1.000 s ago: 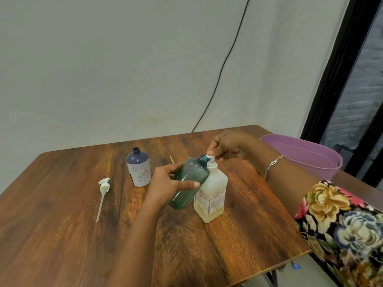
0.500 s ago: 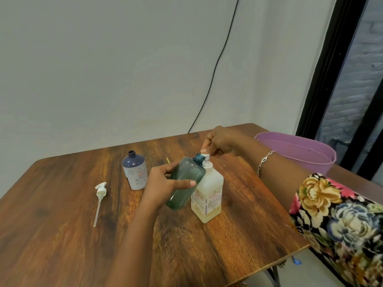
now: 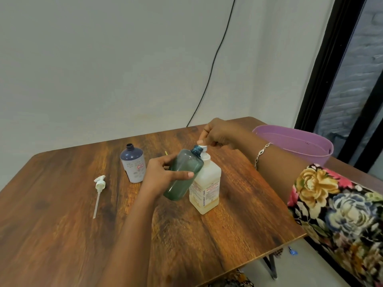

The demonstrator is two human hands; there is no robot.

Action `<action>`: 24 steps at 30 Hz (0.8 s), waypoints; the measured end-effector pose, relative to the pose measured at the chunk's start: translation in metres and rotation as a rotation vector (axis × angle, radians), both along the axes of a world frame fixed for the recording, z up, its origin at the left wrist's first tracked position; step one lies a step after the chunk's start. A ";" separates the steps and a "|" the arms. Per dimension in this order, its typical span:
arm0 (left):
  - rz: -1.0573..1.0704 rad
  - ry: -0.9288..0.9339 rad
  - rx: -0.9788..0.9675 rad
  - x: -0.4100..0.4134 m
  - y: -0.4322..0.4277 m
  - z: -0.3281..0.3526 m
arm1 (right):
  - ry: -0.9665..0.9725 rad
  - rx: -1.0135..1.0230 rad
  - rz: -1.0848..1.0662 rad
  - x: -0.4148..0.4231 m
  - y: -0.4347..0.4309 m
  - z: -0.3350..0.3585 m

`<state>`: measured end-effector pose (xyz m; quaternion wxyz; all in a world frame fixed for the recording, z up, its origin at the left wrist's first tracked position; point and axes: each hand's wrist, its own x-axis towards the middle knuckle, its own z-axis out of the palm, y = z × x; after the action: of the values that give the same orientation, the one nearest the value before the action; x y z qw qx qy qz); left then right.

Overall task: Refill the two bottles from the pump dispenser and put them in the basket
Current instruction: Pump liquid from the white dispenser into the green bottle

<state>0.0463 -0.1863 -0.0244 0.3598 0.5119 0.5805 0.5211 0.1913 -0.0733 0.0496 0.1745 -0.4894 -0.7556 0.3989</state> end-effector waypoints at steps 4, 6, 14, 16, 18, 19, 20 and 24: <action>-0.001 0.020 -0.018 0.000 -0.001 -0.002 | -0.043 0.065 -0.011 0.000 0.001 -0.013; 0.008 0.016 -0.020 0.000 -0.001 -0.002 | 0.017 0.054 -0.029 0.002 0.000 -0.014; -0.005 -0.006 0.001 0.001 -0.003 0.005 | 0.132 -0.098 -0.067 0.000 -0.006 0.003; -0.008 0.011 0.000 -0.001 -0.001 0.003 | 0.113 -0.048 -0.068 0.000 -0.005 -0.003; -0.004 0.022 -0.008 -0.001 0.000 -0.002 | 0.083 0.002 -0.075 0.001 -0.003 -0.012; -0.001 0.025 -0.012 -0.001 0.000 -0.003 | 0.084 0.008 -0.086 0.002 -0.002 -0.016; 0.000 0.026 -0.016 -0.001 0.000 -0.004 | 0.101 0.004 -0.101 0.003 -0.002 -0.020; -0.006 -0.033 -0.015 0.000 -0.002 -0.003 | 0.200 -0.007 -0.122 0.004 -0.005 -0.016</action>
<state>0.0459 -0.1878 -0.0272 0.3746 0.5022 0.5769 0.5241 0.1953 -0.0786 0.0335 0.2710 -0.4929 -0.7019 0.4370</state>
